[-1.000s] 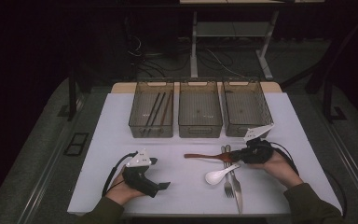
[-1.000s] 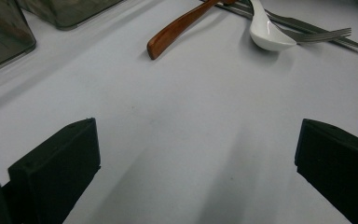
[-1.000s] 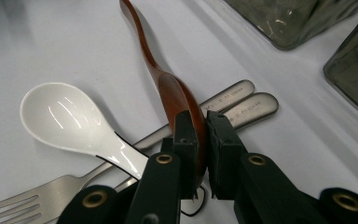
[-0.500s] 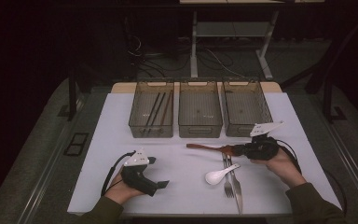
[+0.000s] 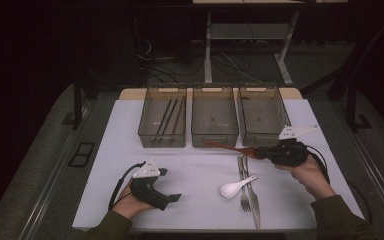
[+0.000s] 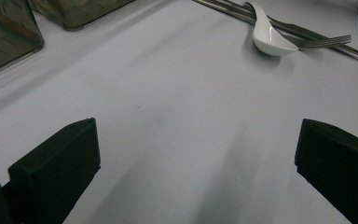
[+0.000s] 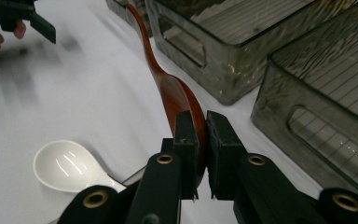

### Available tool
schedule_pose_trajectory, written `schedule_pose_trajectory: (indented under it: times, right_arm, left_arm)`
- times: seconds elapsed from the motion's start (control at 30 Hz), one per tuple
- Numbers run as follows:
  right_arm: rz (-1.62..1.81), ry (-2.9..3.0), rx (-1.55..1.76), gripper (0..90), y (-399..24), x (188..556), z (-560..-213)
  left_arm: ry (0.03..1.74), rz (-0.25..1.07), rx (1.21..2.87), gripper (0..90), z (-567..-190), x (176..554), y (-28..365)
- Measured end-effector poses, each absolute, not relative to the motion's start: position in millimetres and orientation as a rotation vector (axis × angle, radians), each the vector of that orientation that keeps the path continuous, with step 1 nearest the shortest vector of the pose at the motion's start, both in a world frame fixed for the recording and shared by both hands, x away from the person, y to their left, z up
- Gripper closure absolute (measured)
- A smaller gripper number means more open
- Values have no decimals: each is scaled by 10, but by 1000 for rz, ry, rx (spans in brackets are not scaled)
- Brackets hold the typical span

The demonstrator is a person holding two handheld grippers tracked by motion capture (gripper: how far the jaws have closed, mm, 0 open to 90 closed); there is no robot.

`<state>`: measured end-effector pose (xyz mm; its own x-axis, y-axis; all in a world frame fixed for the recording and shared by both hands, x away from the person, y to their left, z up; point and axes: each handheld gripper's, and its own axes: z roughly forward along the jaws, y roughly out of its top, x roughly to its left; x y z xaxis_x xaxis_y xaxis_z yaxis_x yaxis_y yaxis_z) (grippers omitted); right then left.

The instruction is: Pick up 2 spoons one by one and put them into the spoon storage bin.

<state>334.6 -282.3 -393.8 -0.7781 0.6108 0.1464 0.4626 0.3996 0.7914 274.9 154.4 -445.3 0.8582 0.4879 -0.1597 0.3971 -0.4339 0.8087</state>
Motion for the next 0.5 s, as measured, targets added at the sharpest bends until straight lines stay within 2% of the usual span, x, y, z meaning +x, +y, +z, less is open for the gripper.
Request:
schedule_pose_trajectory:
  times: [0.5]
  right_arm:
    - [1329,2326,1065,830,-2845,3455,-3689]
  left_arm:
    - [645,116,2071,0,-4452,2749,1539]
